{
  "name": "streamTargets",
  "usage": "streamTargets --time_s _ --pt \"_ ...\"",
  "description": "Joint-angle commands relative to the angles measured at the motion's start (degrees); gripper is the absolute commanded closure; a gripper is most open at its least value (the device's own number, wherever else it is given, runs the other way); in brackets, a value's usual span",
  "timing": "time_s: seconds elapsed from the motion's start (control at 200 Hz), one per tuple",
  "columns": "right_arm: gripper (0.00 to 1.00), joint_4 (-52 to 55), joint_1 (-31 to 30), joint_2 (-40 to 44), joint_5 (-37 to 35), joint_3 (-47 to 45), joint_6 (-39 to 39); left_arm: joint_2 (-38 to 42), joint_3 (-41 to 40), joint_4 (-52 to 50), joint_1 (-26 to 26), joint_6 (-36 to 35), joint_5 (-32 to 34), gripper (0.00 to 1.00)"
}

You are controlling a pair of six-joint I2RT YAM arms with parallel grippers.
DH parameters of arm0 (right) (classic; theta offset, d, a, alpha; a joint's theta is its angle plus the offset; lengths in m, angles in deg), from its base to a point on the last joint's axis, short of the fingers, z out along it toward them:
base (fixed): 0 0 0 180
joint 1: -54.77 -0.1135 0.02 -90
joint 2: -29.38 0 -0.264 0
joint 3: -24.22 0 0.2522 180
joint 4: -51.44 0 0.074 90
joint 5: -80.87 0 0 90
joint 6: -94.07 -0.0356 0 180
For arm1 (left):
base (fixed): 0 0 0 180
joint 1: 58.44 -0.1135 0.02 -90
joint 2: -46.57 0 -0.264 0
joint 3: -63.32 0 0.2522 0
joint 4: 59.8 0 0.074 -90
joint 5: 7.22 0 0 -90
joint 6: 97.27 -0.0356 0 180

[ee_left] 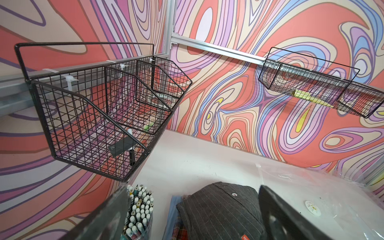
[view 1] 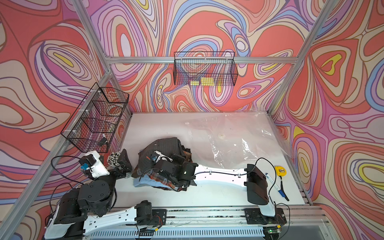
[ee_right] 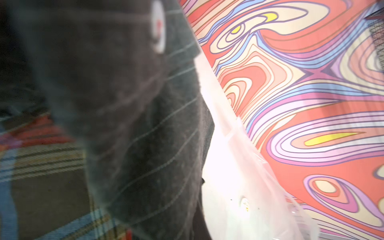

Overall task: Take the shirt out of the vacuum bag
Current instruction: Adjust the shirt at the center of the board.

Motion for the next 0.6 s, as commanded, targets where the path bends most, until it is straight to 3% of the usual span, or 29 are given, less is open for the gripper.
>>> streamTargets --time_s 0.0,0.305,0.526,0.566,0.596 --pt "1.0 2.36 0.05 2.51 -7.35 -1.44 4.98 0.96 -0.99 0.97 0.17 -1.19 1.15 0.01" --pt "1.0 5.44 -1.85 0.71 -11.81 -8.37 8.5 1.3 -1.13 1.83 0.12 -2.63 1.26 0.01" --pt "1.0 13.36 -3.14 -1.03 -2.3 -5.72 -0.95 2.8 -1.09 1.78 0.16 -2.95 1.15 0.01" --pt "0.92 14.03 -3.28 -0.58 -0.15 -5.02 -2.32 2.89 -0.98 1.85 0.17 -2.97 1.11 0.01" --pt "0.81 15.05 -3.39 -0.12 2.35 -4.32 -3.51 2.97 -0.91 1.82 0.12 -3.07 1.05 0.01"
